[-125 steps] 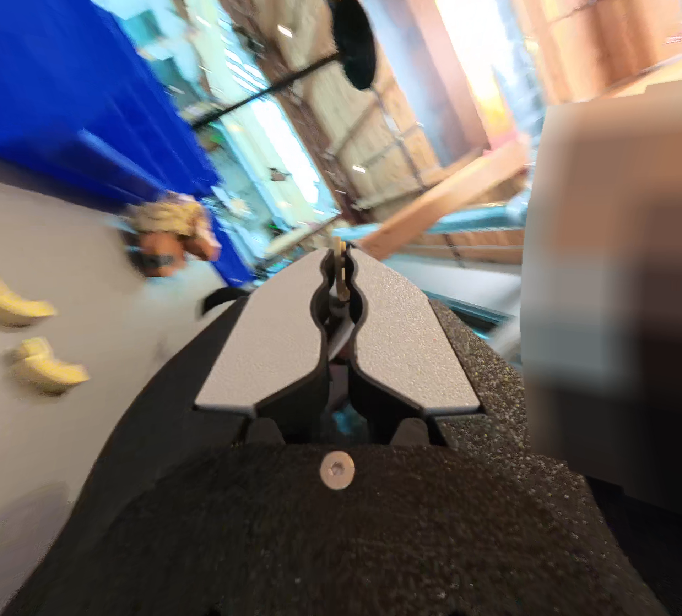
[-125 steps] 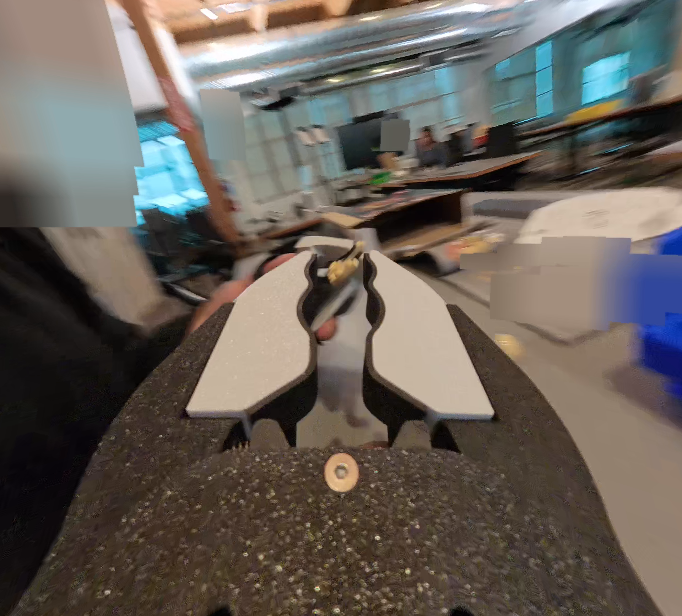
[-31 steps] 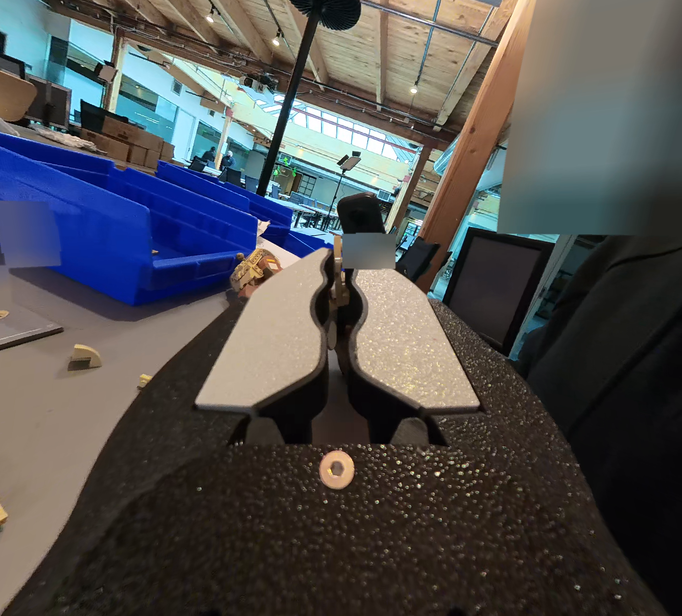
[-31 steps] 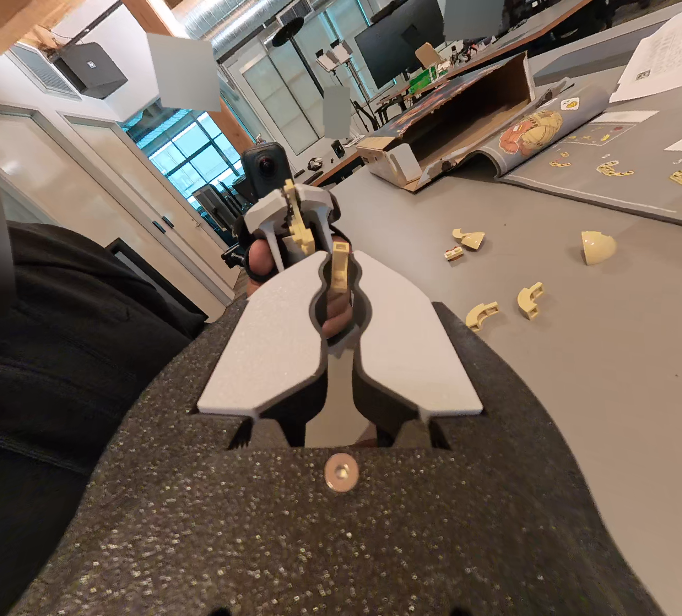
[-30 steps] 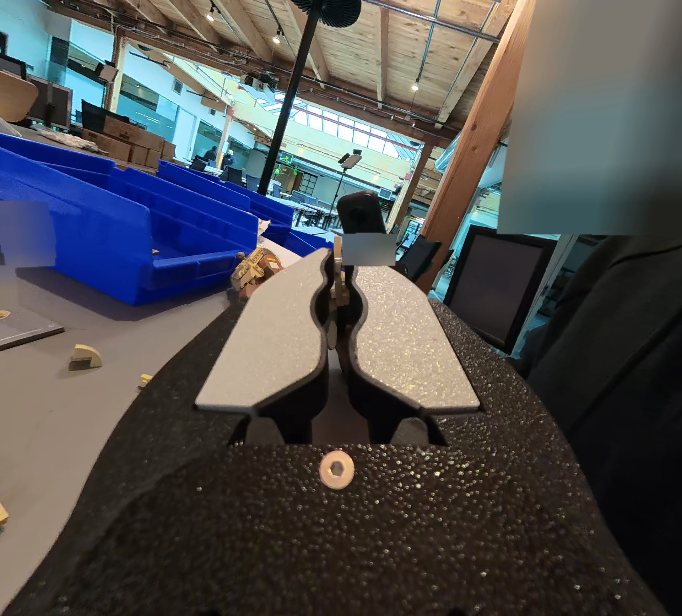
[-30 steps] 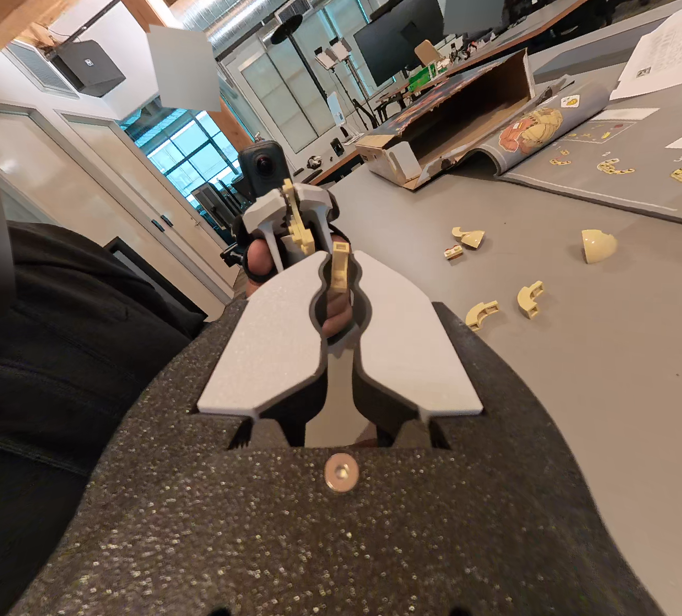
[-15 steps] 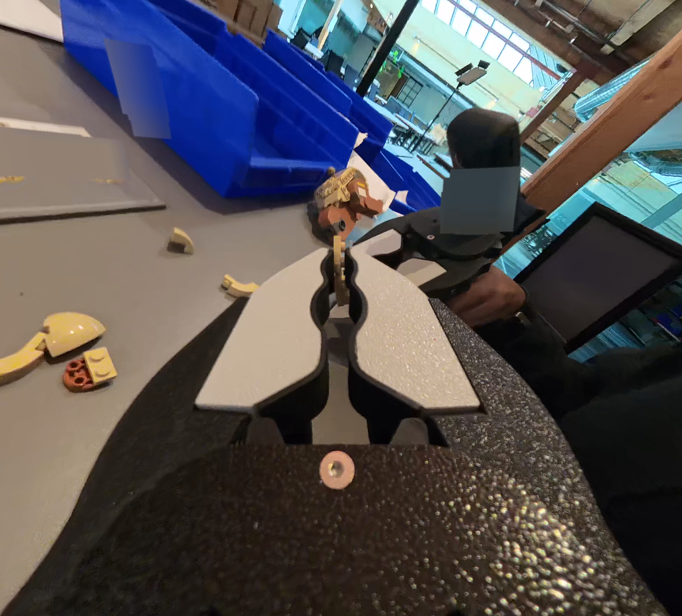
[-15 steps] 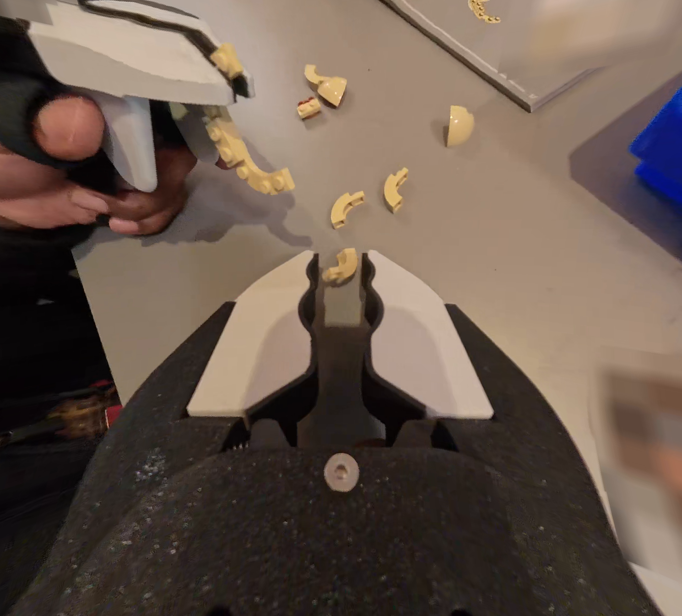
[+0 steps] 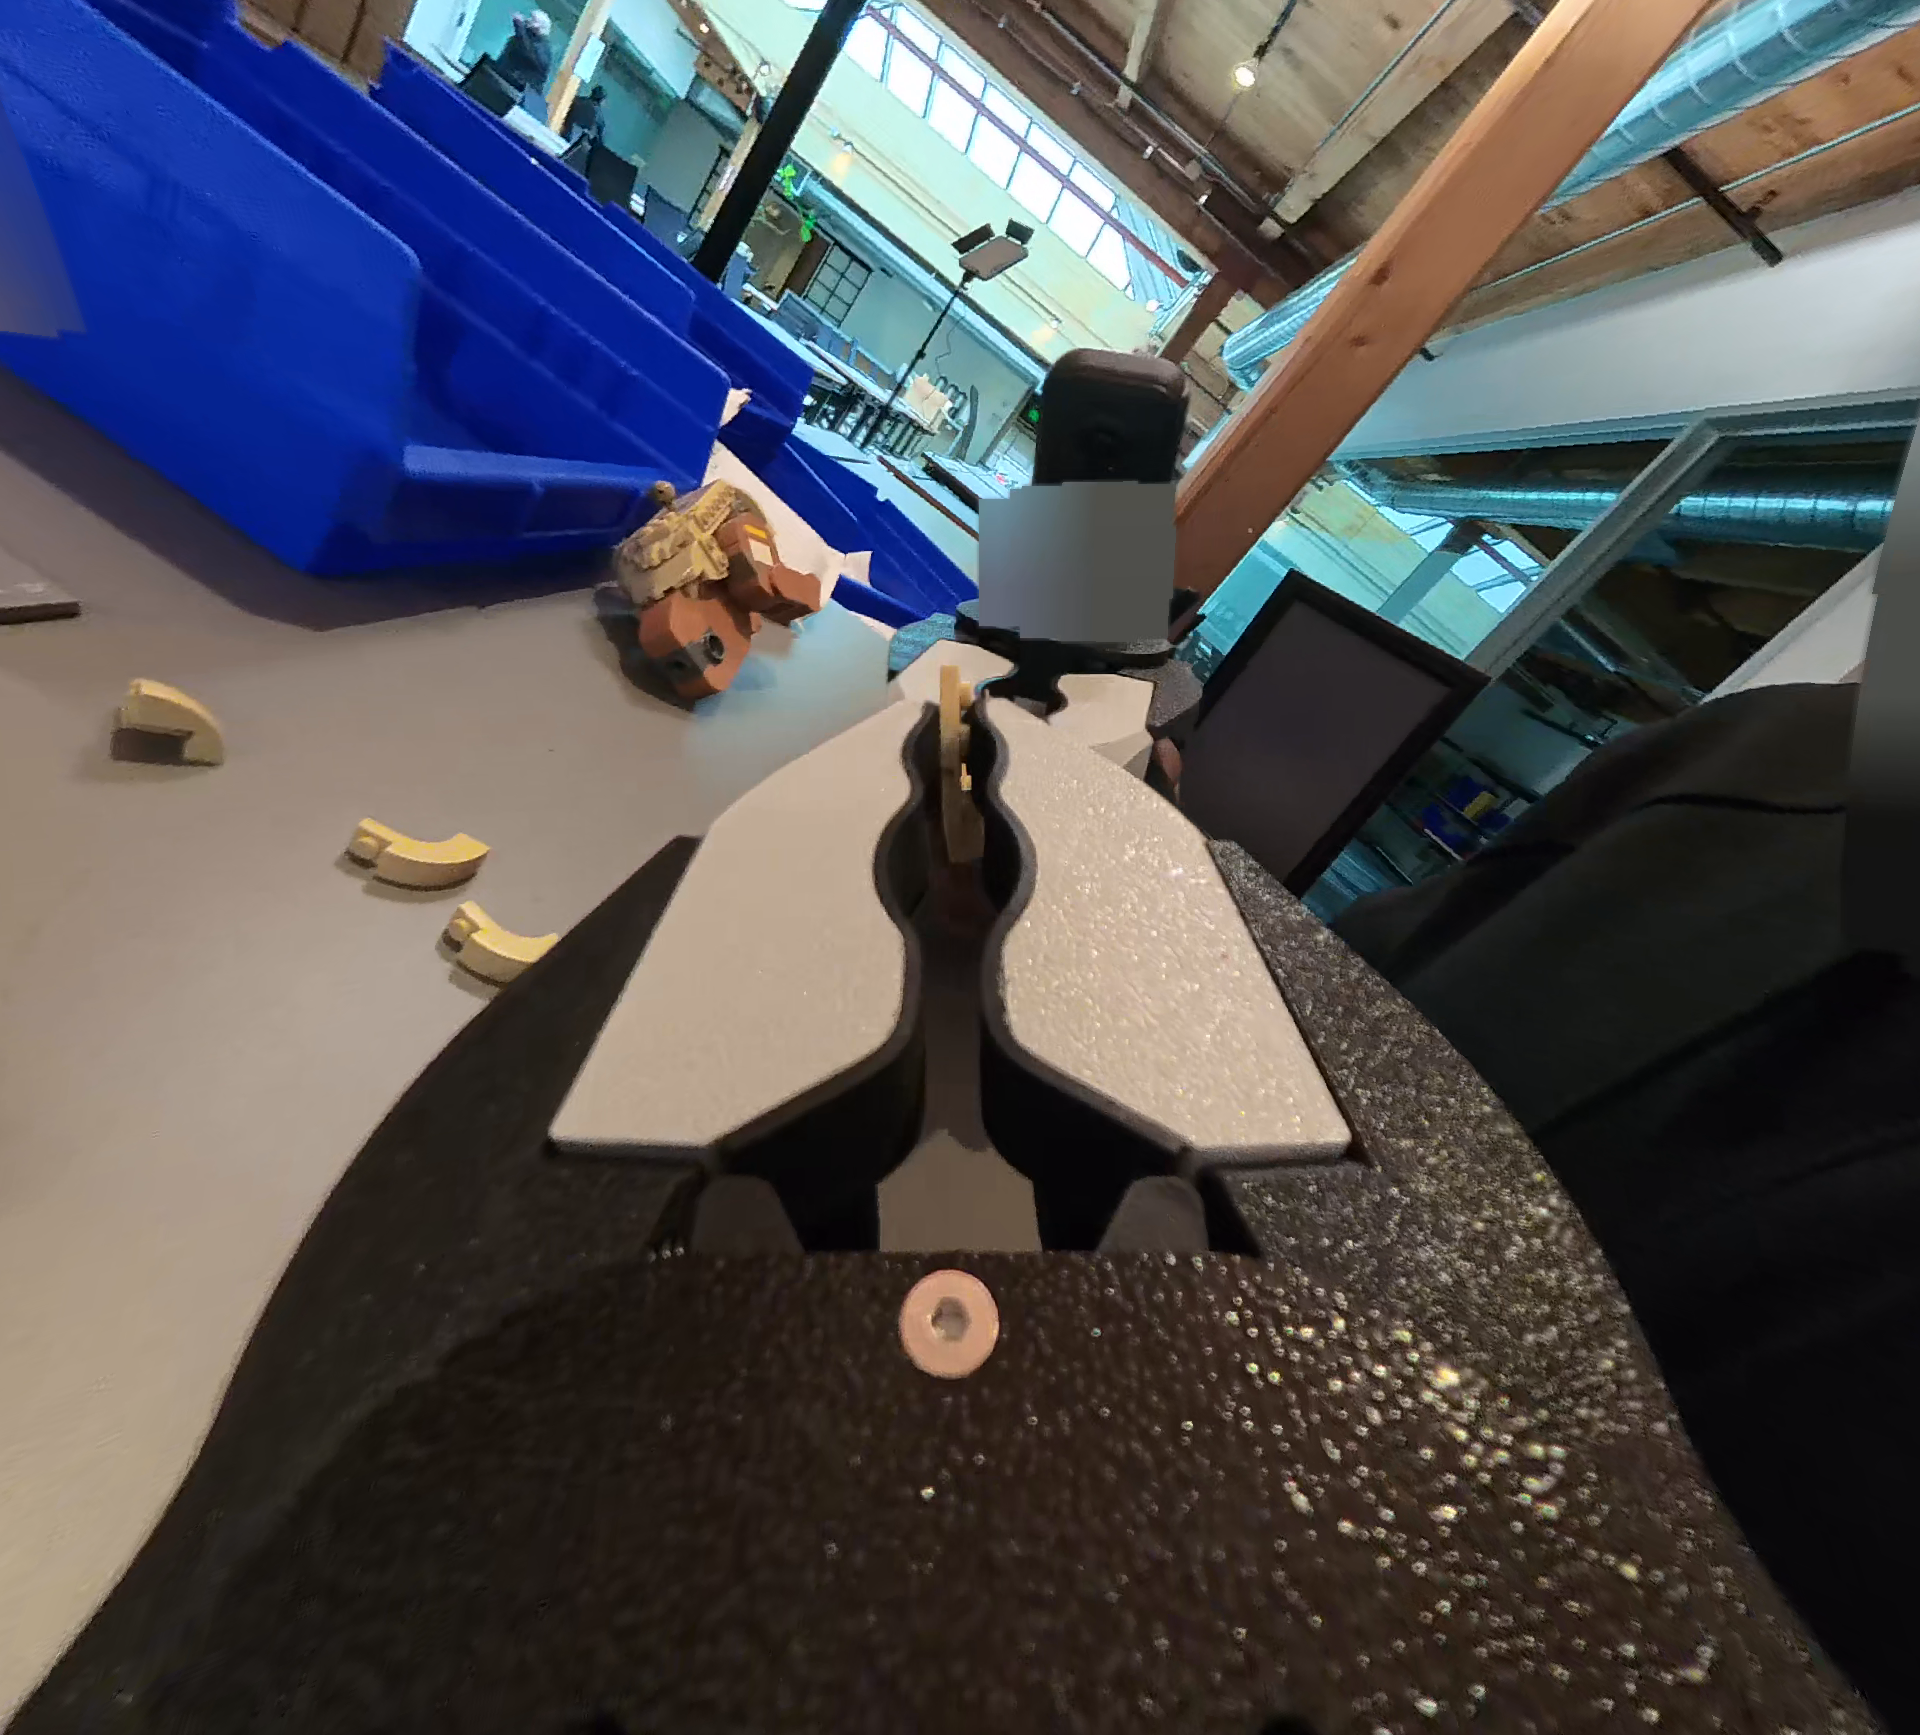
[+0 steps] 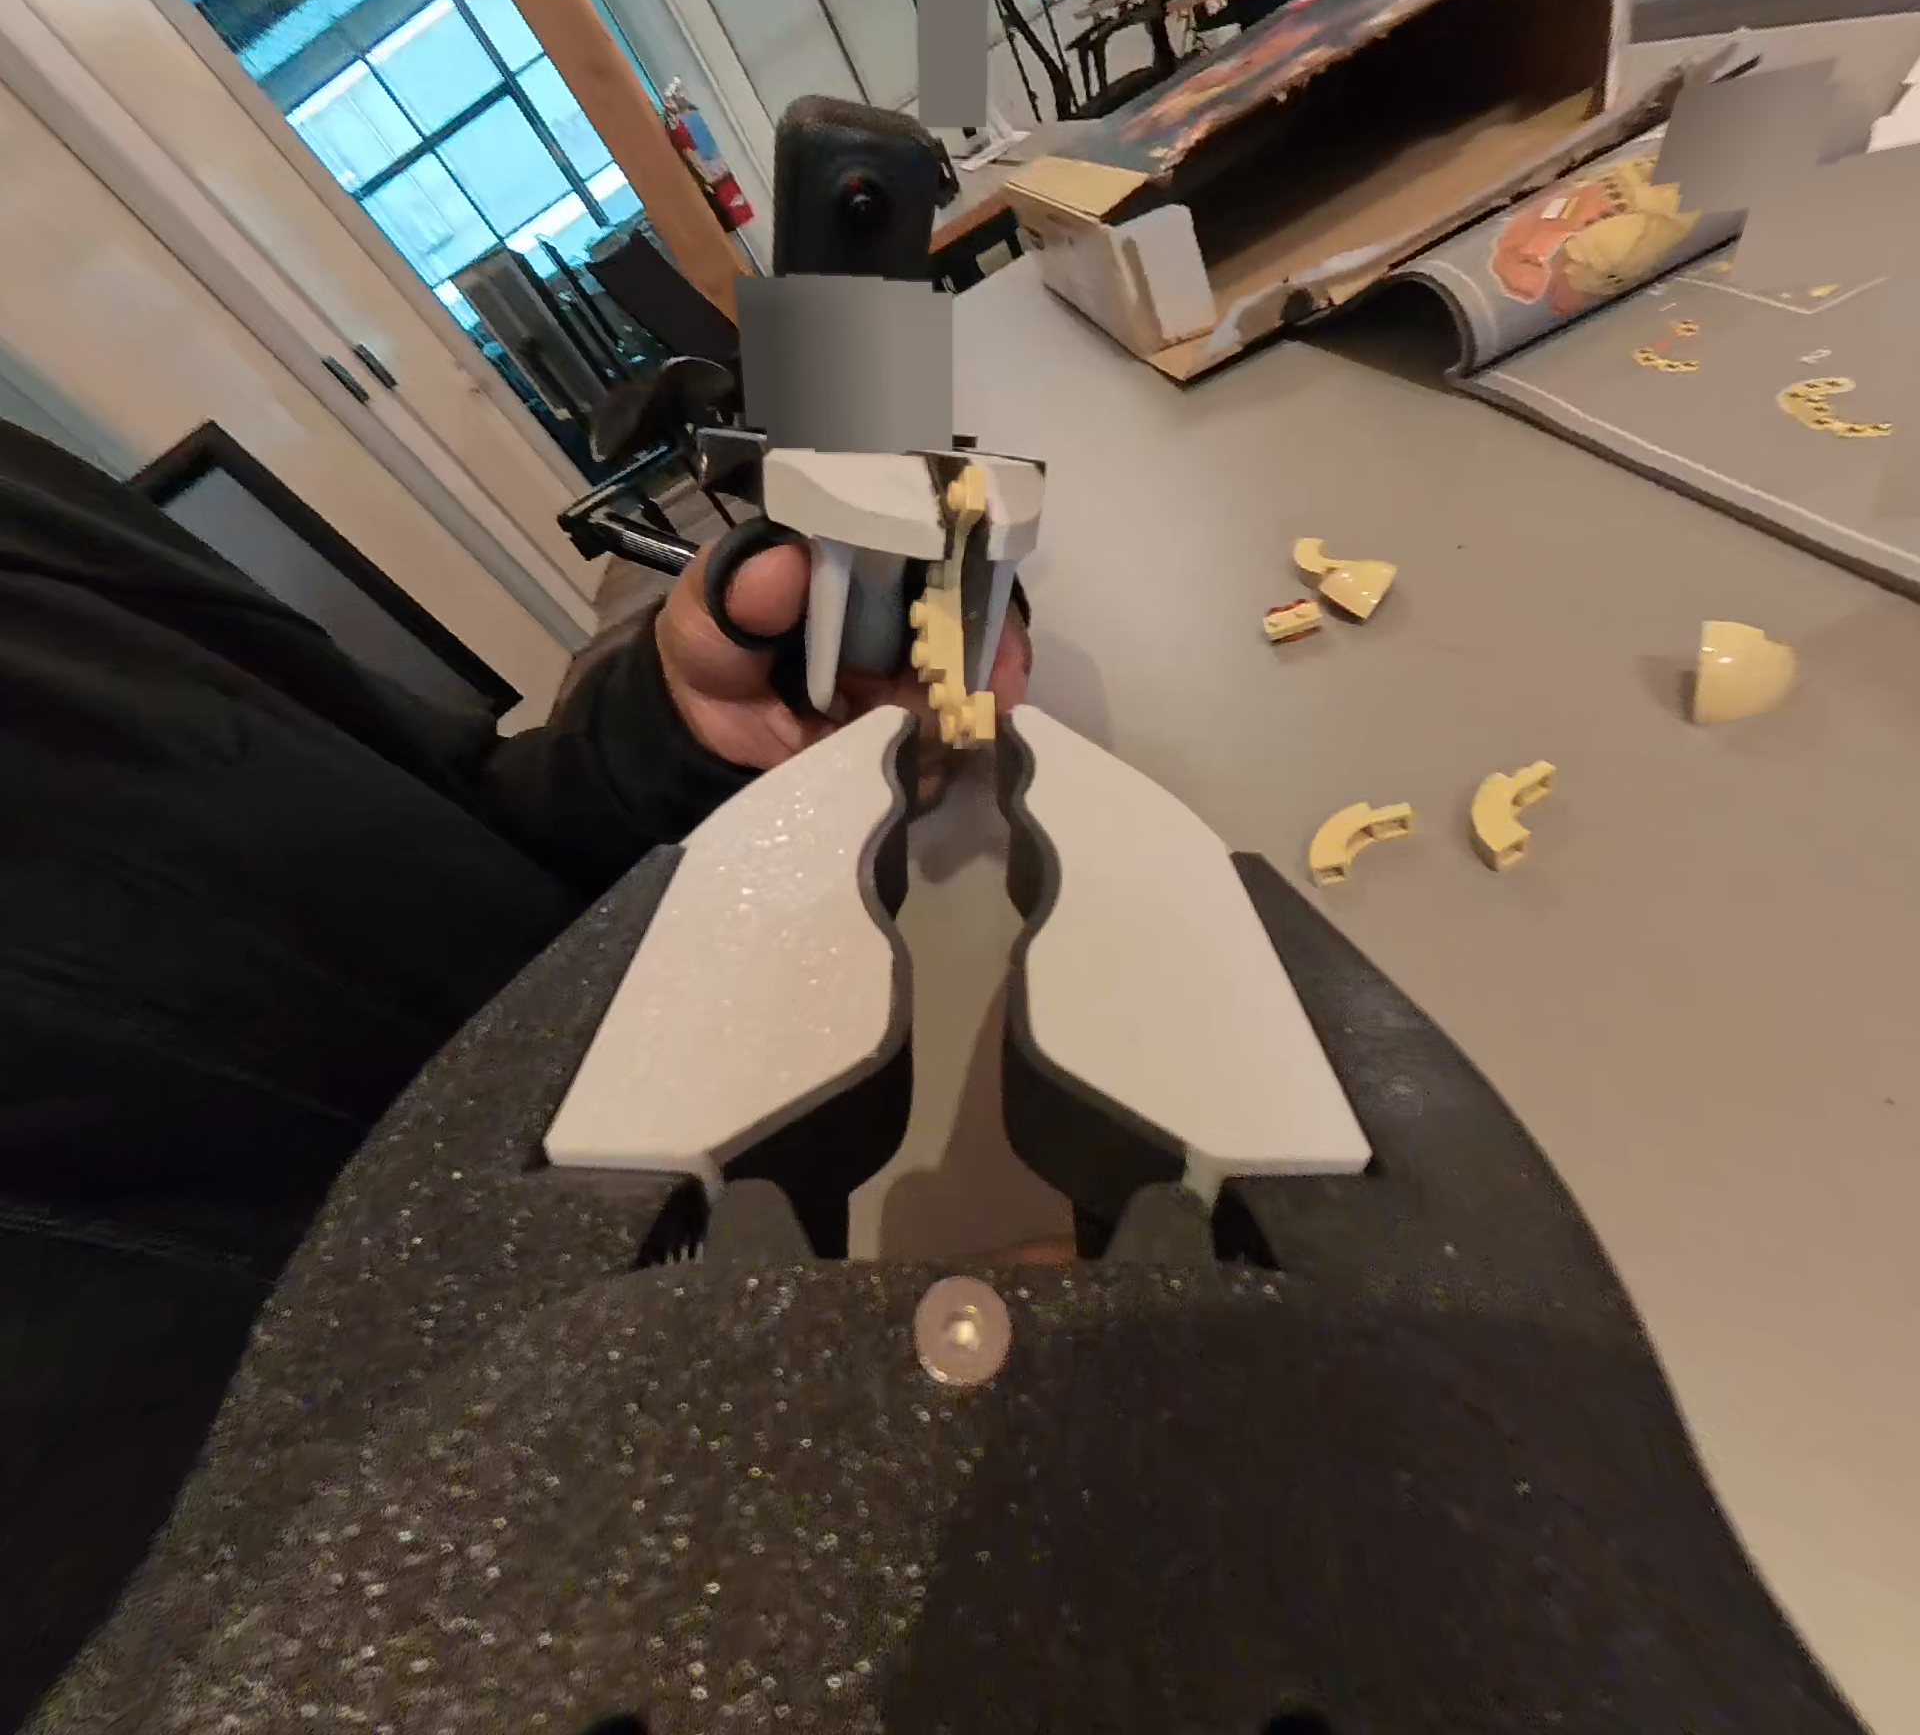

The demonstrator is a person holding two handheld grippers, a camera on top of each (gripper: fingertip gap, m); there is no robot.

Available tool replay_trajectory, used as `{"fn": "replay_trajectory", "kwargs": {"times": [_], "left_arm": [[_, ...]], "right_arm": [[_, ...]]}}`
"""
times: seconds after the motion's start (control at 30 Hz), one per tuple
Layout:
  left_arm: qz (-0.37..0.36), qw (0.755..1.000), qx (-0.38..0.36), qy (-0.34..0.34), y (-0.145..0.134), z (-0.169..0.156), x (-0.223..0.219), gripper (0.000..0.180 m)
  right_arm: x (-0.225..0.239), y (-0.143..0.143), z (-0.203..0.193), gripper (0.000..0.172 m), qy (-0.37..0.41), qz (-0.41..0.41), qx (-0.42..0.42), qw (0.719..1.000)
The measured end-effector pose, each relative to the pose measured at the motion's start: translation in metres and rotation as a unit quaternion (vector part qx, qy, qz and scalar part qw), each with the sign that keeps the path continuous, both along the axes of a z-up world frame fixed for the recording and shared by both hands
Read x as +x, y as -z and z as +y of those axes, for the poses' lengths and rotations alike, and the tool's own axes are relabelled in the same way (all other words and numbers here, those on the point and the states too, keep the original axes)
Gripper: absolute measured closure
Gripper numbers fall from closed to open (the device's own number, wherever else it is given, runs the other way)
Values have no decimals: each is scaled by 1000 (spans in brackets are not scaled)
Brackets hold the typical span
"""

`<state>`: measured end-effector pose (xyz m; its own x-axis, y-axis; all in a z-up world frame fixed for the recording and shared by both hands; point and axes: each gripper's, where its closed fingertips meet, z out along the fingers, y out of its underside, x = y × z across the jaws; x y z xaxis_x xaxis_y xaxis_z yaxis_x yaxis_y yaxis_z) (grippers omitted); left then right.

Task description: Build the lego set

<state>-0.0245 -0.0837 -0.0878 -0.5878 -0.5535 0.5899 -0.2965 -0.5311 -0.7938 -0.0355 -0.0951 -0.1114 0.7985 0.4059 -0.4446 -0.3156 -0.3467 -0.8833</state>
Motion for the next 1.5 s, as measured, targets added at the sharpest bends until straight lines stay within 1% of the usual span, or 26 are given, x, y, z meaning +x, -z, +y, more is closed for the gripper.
{"fn": "replay_trajectory", "kwargs": {"times": [0.07, 0.27, 0.37, 0.43, 0.53, 0.63, 0.73, 0.9, 1.07, 1.2, 1.3, 1.4, 1.5], "left_arm": [[-9, 1000, 0, 7, -2, -2, -3, 176], [-19, 1000, -1, 13, -5, -3, -5, 173], [-18, 1000, 0, -2, -5, -1, -4, 148], [-18, 1000, -5, -5, -5, 0, -7, 142], [-18, 1000, 10, 4, -3, -7, -11, 146], [-26, 999, 37, 19, -1, -17, -14, 164], [-41, 998, 36, 19, -4, -19, -15, 171], [-57, 998, 33, 13, -8, -20, -17, 171], [-68, 998, -1, 13, -14, -19, -18, 171], [-71, 997, -4, 17, -15, -20, -20, 172], [-73, 997, 4, 1, -15, -18, -19, 172], [-68, 997, 7, -24, -15, -12, -17, 172], [-53, 997, 13, -48, -12, -5, -15, 172]], "right_arm": [[-2, -4, 0, 164, -5, 13, 9, 1000], [-3, -9, 0, 167, 3, 36, 30, 999], [0, -12, -1, 167, 20, 33, 45, 998], [3, -13, -1, 167, 30, 27, 50, 998], [0, -19, -2, 167, 27, 22, 61, 998], [-4, -22, -1, 167, 24, 9, 67, 997], [-8, -27, -1, 167, 20, 5, 78, 997], [-11, -29, -2, 167, 21, -6, 81, 996], [-15, -29, -2, 167, 21, -15, 84, 996], [-16, -30, -2, 167, 21, -12, 88, 996], [-14, -30, 0, 165, 30, -14, 88, 996], [-6, -25, -2, 161, 50, -51, 80, 994], [12, -10, -11, 156, 80, -128, 50, 987]]}}
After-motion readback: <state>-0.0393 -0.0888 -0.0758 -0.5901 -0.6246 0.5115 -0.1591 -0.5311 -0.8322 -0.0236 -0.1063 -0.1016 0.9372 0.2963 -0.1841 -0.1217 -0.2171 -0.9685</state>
